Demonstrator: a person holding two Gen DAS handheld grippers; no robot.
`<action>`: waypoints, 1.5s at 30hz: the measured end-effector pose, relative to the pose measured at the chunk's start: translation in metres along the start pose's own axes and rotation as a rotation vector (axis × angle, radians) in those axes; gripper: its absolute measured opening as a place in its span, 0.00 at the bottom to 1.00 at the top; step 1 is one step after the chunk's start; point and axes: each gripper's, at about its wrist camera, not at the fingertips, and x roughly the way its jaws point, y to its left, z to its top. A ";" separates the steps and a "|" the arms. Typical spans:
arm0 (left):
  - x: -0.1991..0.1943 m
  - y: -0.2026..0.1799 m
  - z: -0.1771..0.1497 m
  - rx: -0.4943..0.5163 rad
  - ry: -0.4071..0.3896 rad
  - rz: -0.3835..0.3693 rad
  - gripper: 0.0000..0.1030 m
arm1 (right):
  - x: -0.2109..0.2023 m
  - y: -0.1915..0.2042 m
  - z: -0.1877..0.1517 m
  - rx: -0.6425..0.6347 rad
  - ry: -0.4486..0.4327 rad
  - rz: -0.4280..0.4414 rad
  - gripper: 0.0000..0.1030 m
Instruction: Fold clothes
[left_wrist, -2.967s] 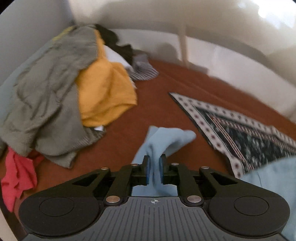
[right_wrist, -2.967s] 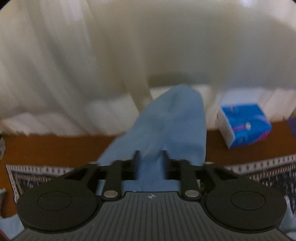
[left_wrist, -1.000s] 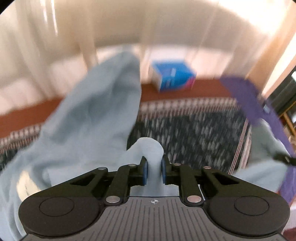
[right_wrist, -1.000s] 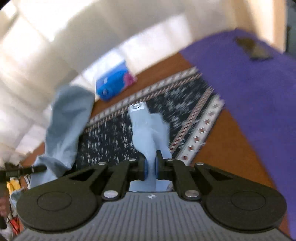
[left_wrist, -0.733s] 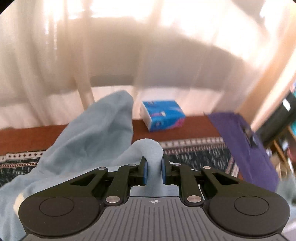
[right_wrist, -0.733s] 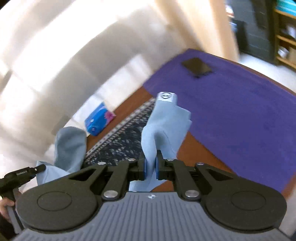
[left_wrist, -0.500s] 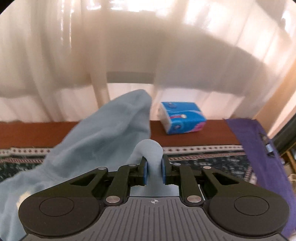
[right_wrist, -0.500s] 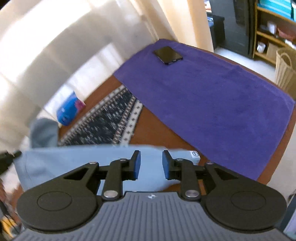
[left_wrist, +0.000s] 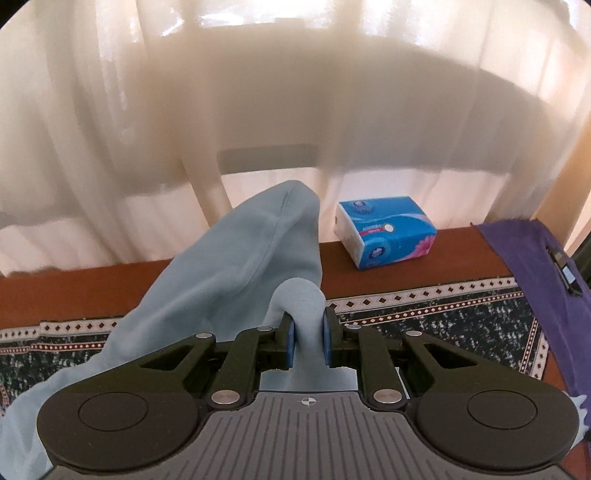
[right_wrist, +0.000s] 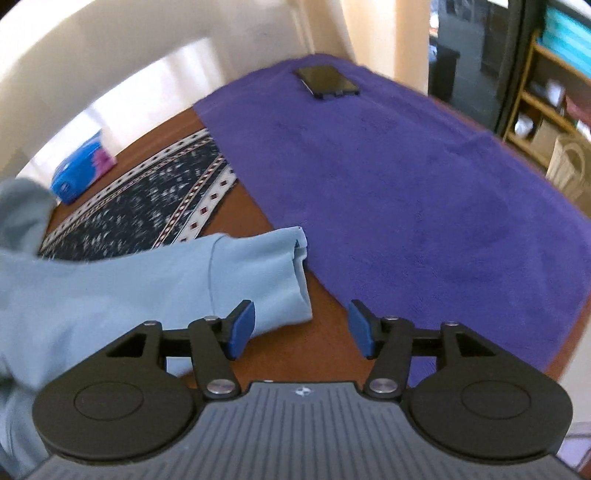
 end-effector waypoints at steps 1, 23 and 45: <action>0.001 -0.001 0.000 0.006 0.002 0.004 0.10 | 0.008 0.001 0.001 0.006 0.012 0.003 0.59; 0.025 -0.101 0.046 0.095 -0.041 0.034 0.10 | -0.085 -0.056 0.111 0.058 -0.318 0.092 0.18; 0.102 -0.182 0.001 0.277 0.099 -0.169 0.50 | 0.038 -0.099 0.112 0.062 -0.145 -0.272 0.56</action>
